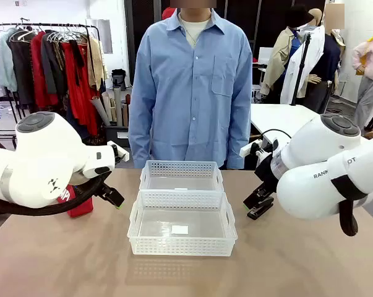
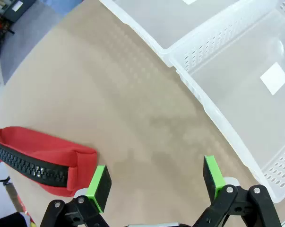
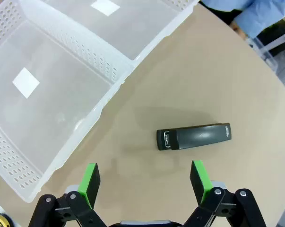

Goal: Distribute items into two baskets.
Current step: Pick up the Pencil pouch that the person points to.

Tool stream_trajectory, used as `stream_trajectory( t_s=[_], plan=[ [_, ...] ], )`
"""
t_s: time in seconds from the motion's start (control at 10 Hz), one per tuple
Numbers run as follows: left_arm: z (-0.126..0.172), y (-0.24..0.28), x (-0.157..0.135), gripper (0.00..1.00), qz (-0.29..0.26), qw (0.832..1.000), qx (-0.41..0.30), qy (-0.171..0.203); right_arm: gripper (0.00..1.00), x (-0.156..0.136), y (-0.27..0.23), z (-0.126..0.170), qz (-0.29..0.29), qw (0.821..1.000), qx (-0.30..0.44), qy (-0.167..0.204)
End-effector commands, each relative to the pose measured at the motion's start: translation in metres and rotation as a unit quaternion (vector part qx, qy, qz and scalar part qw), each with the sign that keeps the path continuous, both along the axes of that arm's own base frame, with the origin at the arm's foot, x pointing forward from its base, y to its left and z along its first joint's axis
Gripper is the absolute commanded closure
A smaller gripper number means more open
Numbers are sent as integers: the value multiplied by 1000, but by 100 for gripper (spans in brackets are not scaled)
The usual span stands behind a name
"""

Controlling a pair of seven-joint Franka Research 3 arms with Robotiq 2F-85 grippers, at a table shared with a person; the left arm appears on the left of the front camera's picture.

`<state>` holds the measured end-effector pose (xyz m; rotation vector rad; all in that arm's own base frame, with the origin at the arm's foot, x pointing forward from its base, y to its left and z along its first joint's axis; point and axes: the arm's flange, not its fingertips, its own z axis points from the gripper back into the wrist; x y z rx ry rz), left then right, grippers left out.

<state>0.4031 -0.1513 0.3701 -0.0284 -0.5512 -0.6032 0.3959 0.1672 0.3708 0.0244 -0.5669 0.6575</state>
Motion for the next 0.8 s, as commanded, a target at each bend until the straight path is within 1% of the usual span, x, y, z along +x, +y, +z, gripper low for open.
stream_trajectory(
  t_s=[0.0, 0.7],
  plan=[
    [0, 0, 0, 0, 0, 1000, 0, 0, 0, 0, 0, 0, 0, 1000, 0, 0],
    [0, 0, 0, 0, 0, 1000, 0, 0, 0, 0, 0, 0, 0, 1000, 0, 0]
  ],
)
